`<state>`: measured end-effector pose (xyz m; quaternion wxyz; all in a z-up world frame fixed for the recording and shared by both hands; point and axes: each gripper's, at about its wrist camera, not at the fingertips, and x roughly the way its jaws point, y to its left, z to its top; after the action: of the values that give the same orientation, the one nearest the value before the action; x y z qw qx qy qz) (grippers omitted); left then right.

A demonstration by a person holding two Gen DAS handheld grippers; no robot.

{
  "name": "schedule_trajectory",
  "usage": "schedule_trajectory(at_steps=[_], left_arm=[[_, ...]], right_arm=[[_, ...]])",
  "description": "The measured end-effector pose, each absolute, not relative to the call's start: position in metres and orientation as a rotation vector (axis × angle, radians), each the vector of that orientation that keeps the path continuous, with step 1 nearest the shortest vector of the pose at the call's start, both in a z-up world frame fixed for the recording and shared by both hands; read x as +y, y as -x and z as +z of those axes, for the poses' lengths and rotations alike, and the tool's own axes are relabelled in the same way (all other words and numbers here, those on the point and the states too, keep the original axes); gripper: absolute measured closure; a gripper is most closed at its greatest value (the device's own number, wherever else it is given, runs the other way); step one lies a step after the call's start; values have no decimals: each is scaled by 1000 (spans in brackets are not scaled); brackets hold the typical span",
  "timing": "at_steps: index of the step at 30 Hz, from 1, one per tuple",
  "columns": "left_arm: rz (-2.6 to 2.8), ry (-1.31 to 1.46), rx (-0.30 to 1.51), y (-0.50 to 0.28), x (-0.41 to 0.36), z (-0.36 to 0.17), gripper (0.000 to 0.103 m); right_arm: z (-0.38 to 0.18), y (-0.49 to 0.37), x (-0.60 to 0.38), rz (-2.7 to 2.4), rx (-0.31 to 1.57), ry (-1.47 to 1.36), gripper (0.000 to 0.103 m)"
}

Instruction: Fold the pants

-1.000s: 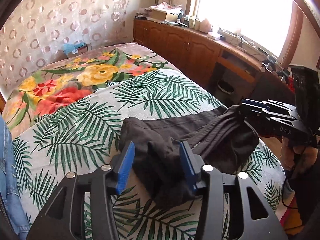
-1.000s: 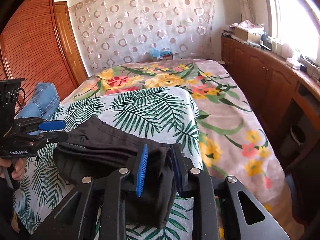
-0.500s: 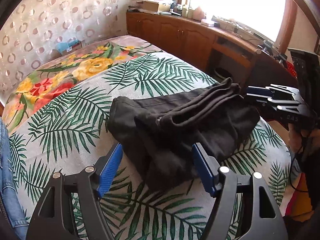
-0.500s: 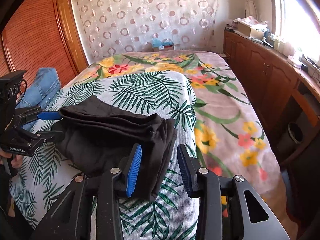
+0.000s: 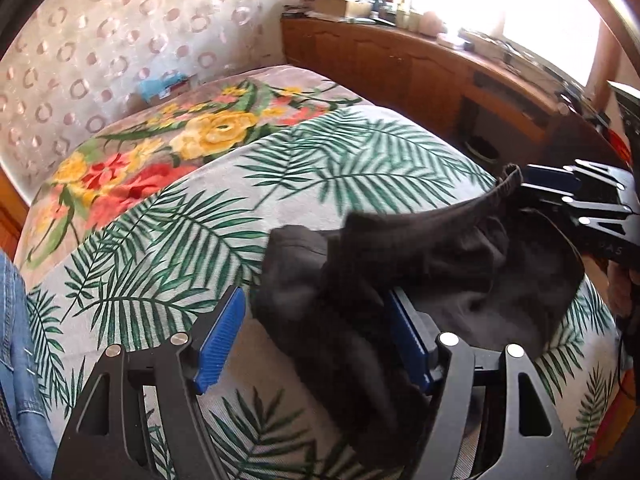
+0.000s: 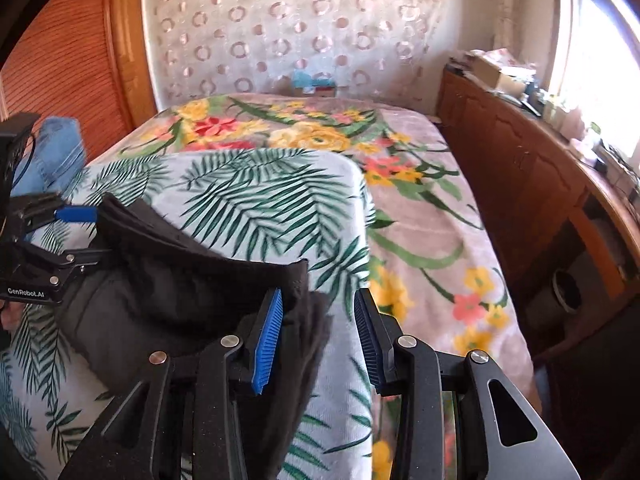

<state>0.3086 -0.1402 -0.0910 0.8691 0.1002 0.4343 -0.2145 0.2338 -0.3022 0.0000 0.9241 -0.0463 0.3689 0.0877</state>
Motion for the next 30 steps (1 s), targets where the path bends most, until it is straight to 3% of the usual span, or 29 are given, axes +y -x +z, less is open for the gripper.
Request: schedule_trajectory(at_steps=[21,30], left_arm=[[-439,-190,911,-290,-124,-96,31],[-454,-133,902,-274,-111,-85,31]], right_arm=[[-12,-215,-319,186,862,61,65],[1,-199,-336,225,813,-27,65]])
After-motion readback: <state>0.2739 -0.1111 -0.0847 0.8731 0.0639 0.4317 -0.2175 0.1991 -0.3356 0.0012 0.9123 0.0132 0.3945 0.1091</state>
